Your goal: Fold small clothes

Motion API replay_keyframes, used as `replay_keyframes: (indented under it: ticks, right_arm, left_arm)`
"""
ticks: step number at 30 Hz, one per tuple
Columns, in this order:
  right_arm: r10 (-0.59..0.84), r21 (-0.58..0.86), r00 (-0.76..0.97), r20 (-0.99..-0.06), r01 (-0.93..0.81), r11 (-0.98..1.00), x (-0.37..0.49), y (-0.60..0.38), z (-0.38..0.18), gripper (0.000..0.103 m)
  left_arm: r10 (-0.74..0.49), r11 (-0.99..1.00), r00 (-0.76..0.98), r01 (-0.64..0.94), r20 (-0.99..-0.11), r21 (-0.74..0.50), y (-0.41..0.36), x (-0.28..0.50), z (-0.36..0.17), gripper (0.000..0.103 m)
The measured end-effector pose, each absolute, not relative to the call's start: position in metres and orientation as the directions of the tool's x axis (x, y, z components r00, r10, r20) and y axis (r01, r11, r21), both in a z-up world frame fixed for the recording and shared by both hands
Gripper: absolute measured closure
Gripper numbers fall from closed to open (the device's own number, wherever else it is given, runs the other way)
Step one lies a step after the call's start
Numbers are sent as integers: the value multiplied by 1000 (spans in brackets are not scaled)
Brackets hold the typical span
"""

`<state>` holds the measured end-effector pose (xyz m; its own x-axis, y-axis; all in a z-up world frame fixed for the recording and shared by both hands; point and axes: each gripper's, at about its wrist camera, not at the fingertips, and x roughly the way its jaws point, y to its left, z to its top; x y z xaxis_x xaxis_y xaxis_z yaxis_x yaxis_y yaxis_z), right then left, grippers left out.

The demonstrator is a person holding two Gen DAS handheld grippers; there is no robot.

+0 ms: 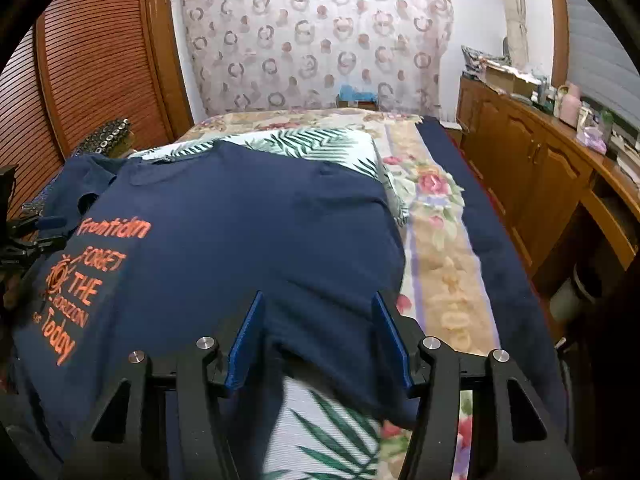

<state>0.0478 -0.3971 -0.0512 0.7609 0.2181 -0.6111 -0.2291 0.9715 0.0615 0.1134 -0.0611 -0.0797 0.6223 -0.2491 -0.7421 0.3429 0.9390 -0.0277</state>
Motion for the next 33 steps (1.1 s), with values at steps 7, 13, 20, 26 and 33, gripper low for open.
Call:
replay_keyframes:
  ticks: [7, 13, 20, 26, 33]
  right_arm:
    - [238, 109, 731, -639, -221, 969, 57, -409, -39, 46]
    - [255, 131, 714, -653, -225, 966, 66, -421, -41, 47]
    - [260, 133, 705, -660, -230, 964, 65, -429, -45, 56]
    - [251, 109, 697, -671, -242, 964, 59, -428, -47, 65]
    - [218, 78, 711, -669, -224, 971, 60, -433, -45, 89]
  left_arm:
    - [-238, 940, 602, 340, -763, -25, -66, 118, -87, 22]
    - [-228, 941, 587, 339, -777, -20, -68, 120, -92, 22]
    - [-218, 938, 584, 347, -782, -2, -72, 119, -93, 19]
    - [-222, 934, 579, 358, -785, 0, -73, 121, -94, 14]
    - [-226, 930, 572, 369, -788, 1, -75, 122, -94, 10]
